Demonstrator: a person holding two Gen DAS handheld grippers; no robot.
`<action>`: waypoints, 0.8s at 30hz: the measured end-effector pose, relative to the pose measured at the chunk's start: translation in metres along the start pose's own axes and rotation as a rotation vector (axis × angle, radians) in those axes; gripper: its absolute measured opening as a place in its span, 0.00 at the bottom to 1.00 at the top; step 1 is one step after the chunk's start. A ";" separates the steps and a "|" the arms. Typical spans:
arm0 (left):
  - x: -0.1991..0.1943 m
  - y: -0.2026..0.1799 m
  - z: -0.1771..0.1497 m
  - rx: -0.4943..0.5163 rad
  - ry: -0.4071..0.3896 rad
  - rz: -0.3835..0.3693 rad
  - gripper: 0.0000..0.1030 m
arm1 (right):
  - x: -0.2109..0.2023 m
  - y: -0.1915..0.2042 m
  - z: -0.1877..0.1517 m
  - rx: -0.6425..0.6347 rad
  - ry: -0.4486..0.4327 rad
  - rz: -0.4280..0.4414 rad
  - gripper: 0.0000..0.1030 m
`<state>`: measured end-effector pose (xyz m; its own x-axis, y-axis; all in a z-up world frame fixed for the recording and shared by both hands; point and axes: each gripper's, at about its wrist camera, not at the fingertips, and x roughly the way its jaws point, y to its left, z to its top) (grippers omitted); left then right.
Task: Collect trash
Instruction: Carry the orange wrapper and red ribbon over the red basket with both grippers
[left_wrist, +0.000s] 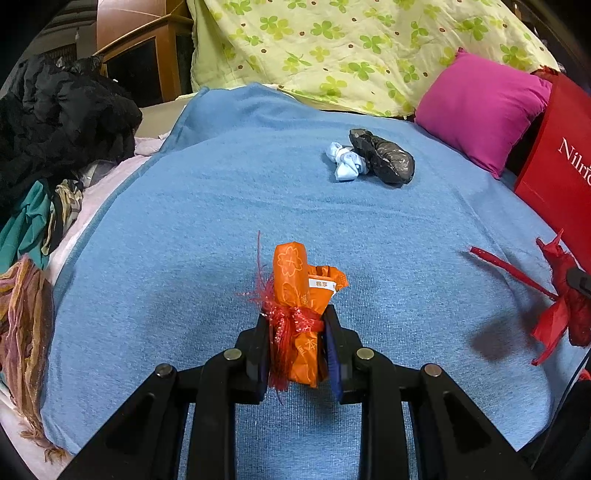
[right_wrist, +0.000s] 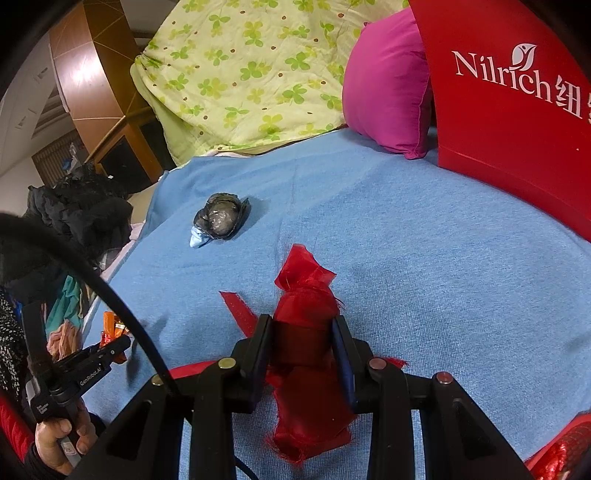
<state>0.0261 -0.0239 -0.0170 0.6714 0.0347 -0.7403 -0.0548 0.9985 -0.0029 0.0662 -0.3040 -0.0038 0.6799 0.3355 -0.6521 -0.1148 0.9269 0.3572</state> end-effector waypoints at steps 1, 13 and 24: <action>0.000 0.000 0.000 0.003 -0.002 0.003 0.26 | 0.000 0.000 0.000 0.001 -0.001 0.003 0.33; -0.005 0.003 0.001 -0.009 -0.021 0.000 0.26 | -0.001 0.000 0.001 0.000 0.000 0.004 0.33; -0.006 0.001 0.000 0.001 -0.032 0.009 0.26 | -0.005 -0.003 0.001 0.018 -0.019 0.019 0.33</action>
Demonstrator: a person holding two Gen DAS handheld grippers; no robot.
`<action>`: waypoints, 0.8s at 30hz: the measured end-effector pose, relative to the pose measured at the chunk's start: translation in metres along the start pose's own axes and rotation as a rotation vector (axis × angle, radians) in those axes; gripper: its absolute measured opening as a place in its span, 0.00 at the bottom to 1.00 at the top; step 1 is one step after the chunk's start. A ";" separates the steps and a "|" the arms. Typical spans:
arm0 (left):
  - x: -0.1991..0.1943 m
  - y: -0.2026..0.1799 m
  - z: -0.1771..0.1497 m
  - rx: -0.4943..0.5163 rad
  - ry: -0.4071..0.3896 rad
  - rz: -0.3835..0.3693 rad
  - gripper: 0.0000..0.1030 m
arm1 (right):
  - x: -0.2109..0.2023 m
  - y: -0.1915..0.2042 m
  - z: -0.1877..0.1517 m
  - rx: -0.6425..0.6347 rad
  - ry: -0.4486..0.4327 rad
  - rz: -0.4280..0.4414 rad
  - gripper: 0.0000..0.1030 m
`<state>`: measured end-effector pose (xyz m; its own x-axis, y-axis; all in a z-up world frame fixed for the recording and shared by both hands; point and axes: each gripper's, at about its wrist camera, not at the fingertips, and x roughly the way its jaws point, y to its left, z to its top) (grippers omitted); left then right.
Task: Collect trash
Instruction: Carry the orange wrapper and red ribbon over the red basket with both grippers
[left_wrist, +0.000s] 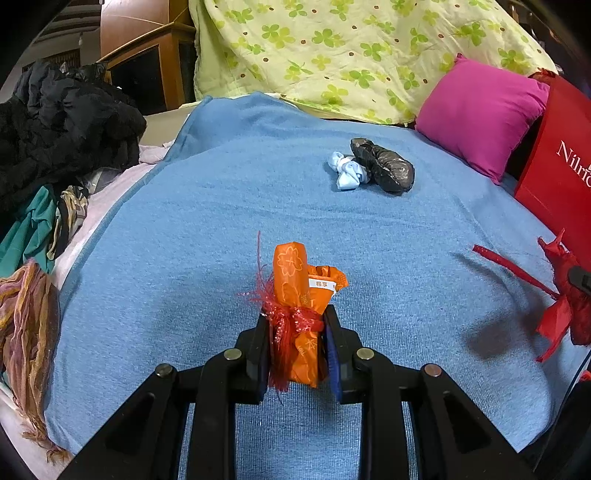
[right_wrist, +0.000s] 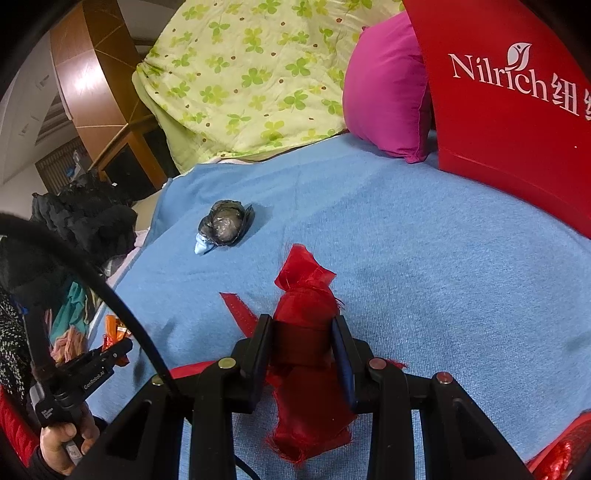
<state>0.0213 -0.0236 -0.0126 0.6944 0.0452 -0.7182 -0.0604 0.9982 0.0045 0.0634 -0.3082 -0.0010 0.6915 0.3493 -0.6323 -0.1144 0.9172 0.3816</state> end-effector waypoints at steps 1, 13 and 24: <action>0.000 -0.001 0.000 0.003 0.002 0.003 0.26 | 0.000 0.000 0.000 0.002 -0.002 0.002 0.33; -0.037 -0.042 0.020 0.038 -0.025 -0.062 0.26 | -0.059 -0.028 0.011 0.104 -0.105 0.006 0.33; -0.094 -0.138 0.036 0.150 -0.034 -0.202 0.26 | -0.178 -0.082 -0.003 0.174 -0.258 -0.112 0.33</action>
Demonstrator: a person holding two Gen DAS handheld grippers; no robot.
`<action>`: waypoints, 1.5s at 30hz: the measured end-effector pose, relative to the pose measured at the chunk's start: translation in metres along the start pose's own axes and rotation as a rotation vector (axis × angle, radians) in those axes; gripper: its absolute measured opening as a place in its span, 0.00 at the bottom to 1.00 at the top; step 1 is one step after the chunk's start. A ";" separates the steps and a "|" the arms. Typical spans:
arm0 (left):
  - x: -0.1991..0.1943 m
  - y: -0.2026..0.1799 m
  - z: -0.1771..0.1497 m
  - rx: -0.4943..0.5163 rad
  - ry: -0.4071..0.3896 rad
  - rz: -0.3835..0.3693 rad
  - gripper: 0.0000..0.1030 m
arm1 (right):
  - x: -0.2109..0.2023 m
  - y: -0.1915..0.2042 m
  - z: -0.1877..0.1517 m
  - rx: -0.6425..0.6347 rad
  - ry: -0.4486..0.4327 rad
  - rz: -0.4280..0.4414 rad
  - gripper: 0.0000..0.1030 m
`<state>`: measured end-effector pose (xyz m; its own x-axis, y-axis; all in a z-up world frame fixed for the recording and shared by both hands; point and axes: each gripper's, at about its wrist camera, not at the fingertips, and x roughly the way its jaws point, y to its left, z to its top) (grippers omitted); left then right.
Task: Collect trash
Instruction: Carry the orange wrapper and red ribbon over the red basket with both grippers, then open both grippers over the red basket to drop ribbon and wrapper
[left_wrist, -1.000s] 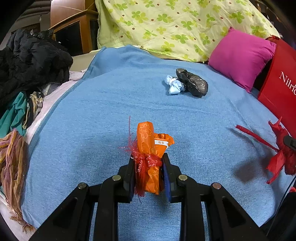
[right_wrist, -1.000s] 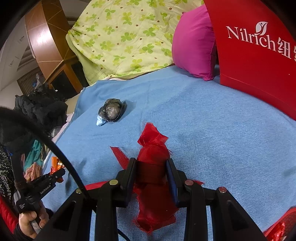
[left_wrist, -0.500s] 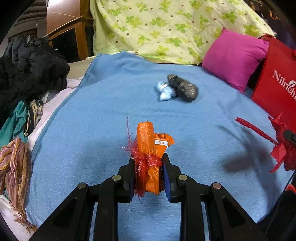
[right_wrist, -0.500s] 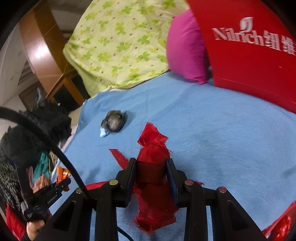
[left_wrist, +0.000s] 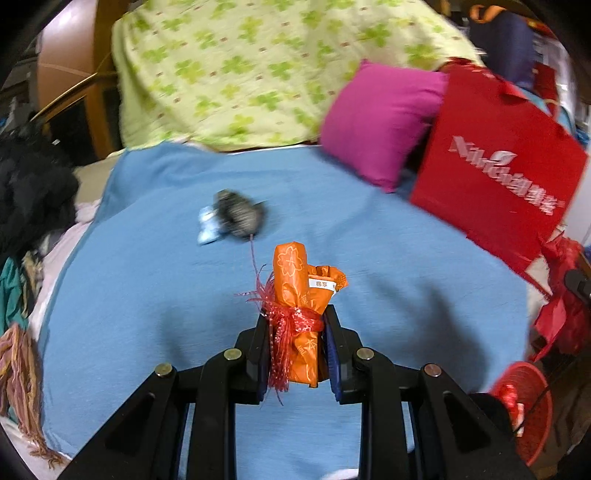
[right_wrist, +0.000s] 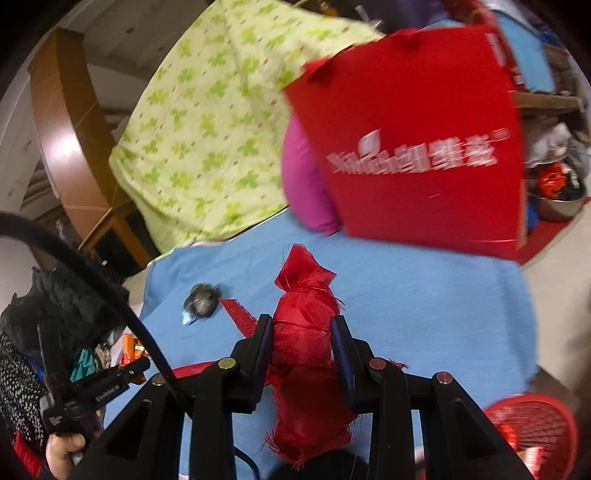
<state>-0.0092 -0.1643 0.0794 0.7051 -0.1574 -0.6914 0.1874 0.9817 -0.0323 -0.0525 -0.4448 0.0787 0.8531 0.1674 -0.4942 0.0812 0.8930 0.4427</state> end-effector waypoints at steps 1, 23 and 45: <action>-0.004 -0.009 0.001 0.012 -0.002 -0.019 0.26 | -0.011 -0.008 0.000 0.010 -0.012 -0.017 0.33; -0.018 -0.163 -0.011 0.257 0.015 -0.199 0.26 | -0.116 -0.144 -0.054 0.204 -0.034 -0.279 0.33; -0.017 -0.268 -0.054 0.419 0.087 -0.329 0.26 | -0.098 -0.208 -0.112 0.293 0.139 -0.381 0.34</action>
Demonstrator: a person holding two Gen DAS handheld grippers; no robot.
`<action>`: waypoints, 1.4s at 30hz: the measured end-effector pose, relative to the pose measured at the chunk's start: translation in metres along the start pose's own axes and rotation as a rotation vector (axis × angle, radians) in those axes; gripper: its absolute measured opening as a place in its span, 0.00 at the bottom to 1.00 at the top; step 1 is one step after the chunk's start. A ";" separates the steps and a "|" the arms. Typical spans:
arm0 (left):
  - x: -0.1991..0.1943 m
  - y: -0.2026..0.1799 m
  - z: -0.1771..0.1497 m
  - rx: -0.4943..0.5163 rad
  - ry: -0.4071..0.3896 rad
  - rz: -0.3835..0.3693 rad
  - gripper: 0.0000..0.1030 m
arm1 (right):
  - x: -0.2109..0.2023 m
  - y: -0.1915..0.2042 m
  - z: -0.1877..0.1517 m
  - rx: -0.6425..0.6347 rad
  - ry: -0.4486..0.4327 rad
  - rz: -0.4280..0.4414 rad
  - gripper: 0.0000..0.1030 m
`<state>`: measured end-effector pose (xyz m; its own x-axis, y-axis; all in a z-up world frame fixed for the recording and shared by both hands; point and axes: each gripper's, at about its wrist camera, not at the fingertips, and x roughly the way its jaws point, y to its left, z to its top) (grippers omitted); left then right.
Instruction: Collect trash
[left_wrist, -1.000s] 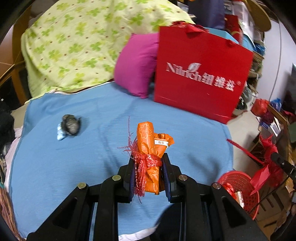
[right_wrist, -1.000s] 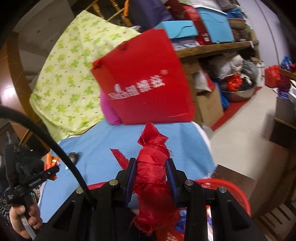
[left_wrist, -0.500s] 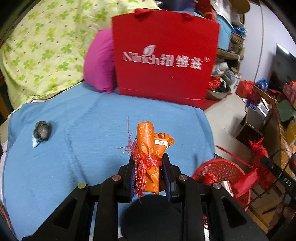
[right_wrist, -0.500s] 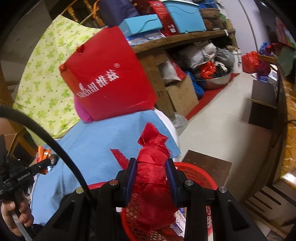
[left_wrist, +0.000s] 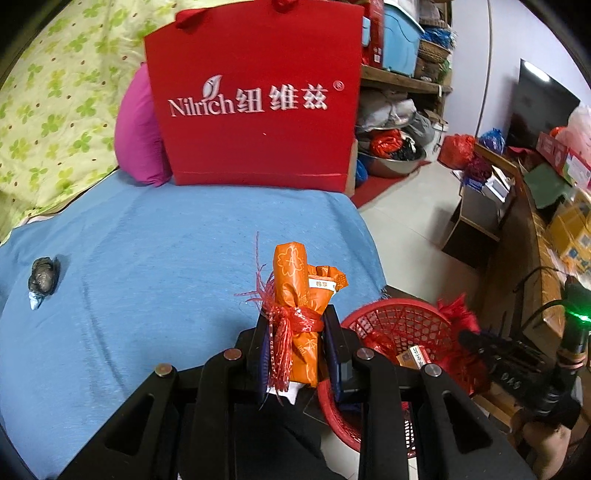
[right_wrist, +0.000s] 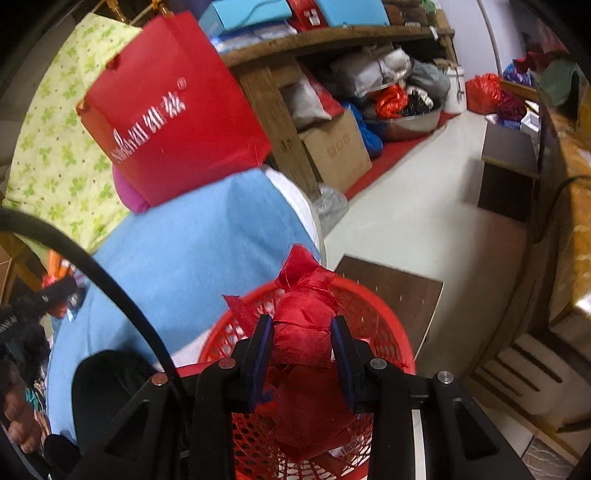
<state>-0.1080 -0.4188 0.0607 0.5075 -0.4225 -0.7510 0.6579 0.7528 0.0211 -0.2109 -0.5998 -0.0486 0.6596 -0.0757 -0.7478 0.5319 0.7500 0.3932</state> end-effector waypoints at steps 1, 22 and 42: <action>0.002 -0.002 0.000 0.003 0.005 -0.001 0.26 | 0.003 -0.002 -0.003 0.006 0.007 -0.008 0.38; 0.023 -0.032 -0.004 0.046 0.066 -0.040 0.26 | -0.069 0.008 0.018 0.009 -0.187 -0.003 0.70; 0.032 -0.033 0.003 0.055 0.091 -0.110 0.83 | -0.095 0.007 0.028 0.014 -0.255 -0.008 0.70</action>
<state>-0.1117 -0.4594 0.0379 0.3796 -0.4514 -0.8075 0.7375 0.6746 -0.0304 -0.2552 -0.6060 0.0400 0.7671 -0.2461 -0.5924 0.5438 0.7394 0.3970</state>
